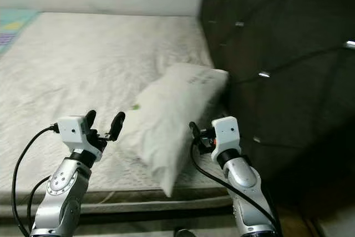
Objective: Clean up the room
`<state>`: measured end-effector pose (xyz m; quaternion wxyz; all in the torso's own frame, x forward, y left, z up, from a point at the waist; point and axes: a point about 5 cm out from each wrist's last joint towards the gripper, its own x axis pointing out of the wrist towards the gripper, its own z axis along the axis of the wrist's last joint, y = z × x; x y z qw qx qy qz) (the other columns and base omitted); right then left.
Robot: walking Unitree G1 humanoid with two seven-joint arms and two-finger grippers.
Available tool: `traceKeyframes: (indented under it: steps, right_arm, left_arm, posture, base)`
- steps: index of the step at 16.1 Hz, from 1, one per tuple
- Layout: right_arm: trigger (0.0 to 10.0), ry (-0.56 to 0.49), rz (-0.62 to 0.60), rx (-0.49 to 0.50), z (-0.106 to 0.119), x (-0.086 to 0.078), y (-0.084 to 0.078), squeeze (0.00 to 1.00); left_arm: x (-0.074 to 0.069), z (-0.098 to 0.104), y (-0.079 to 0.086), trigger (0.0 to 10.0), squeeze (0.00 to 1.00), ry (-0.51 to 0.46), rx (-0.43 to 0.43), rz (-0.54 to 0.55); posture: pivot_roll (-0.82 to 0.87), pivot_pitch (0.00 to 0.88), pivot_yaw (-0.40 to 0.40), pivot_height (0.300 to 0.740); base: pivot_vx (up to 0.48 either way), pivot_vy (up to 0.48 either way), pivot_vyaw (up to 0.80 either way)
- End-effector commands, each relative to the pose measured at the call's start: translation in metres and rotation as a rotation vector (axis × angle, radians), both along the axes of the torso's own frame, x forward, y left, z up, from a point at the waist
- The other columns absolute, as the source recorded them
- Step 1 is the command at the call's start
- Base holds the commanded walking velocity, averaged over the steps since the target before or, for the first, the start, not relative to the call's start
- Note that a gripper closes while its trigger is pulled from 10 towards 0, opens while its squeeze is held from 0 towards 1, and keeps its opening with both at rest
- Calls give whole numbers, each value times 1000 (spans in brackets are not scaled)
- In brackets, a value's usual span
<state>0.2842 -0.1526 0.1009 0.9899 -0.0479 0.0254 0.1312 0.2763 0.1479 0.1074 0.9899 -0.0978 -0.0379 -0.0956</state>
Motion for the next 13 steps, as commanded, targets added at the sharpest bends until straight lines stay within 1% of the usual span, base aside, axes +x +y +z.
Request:
traceKeyframes:
  steps: [1, 5, 12, 13]
  right_arm:
    - [10000, 13, -10, -9, -2, 1, -2, 0]
    - [10000, 10, -18, -1, -2, 2, -1, 0]
    - [10000, 5, -8, 30, 1, 0, 0, 0]
    - [10000, 7, -1, 32, 1, 0, 1, 0]
  left_arm:
    - [-1, 1, 2, 10000, 0, -7, 10, 4]
    - [0, 3, 4, 10000, 0, -10, 19, 17]
    - [-1, 6, 11, 10000, 0, -8, 24, 65]
    - [-1, 6, 12, 10000, 0, -7, 23, 67]
  posture:
    - [-101, 105, -21, 740]
    - [-91, 116, -15, 740]
    - [-80, 168, -10, 740]
    - [-80, 168, -10, 726]
  base:
    - [0, 0, -800]
    - [0, 0, -800]
    - [0, 0, 0]
    - [0, 0, 0]
